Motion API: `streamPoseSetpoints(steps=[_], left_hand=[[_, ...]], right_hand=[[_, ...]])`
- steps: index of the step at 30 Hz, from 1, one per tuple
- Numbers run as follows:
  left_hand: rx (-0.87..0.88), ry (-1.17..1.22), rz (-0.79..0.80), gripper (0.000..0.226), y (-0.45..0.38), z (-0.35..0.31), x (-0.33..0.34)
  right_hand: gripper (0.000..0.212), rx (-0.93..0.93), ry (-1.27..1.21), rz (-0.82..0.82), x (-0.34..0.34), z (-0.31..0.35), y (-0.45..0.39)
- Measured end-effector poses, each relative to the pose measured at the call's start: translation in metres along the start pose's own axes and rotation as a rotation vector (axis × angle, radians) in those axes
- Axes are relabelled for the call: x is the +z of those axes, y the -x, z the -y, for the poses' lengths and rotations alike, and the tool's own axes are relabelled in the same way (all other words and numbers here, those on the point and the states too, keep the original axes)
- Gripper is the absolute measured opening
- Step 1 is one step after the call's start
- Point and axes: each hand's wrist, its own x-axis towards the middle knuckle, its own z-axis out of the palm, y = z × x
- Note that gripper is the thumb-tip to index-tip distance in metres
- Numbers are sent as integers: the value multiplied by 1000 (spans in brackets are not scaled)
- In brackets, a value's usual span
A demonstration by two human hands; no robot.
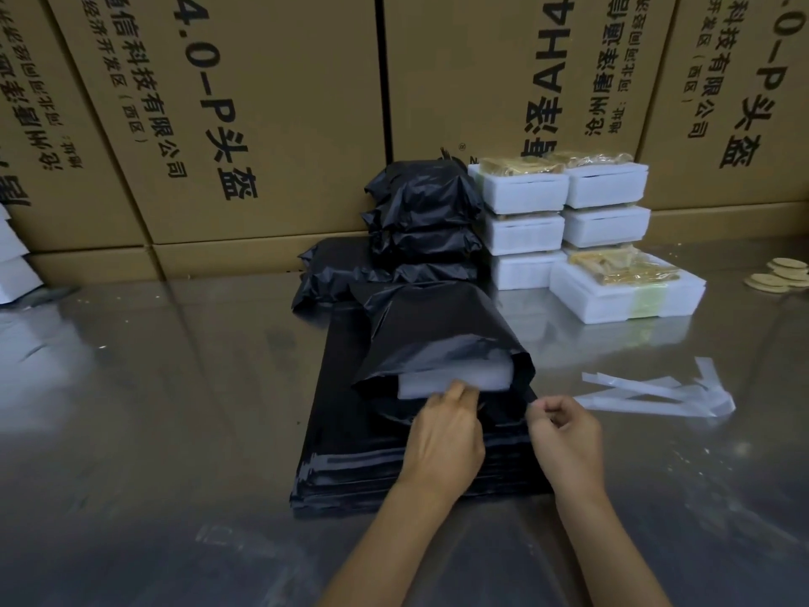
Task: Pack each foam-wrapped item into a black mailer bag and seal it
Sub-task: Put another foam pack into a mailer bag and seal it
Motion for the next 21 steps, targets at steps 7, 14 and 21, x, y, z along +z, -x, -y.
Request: streamPoseSetpoints(steps=[7,14,21], left_hand=[[-246,-92,227,25,-43,-2,-1],[-360,25,299,25,-57,-3,2],[-315,-135,199,34,-35,-18,1]], right_hand=[[22,-13,13,14,1,5,5],[23,-37,12,42,1,8,6],[17,-65,-98,-23,-5,18,12]])
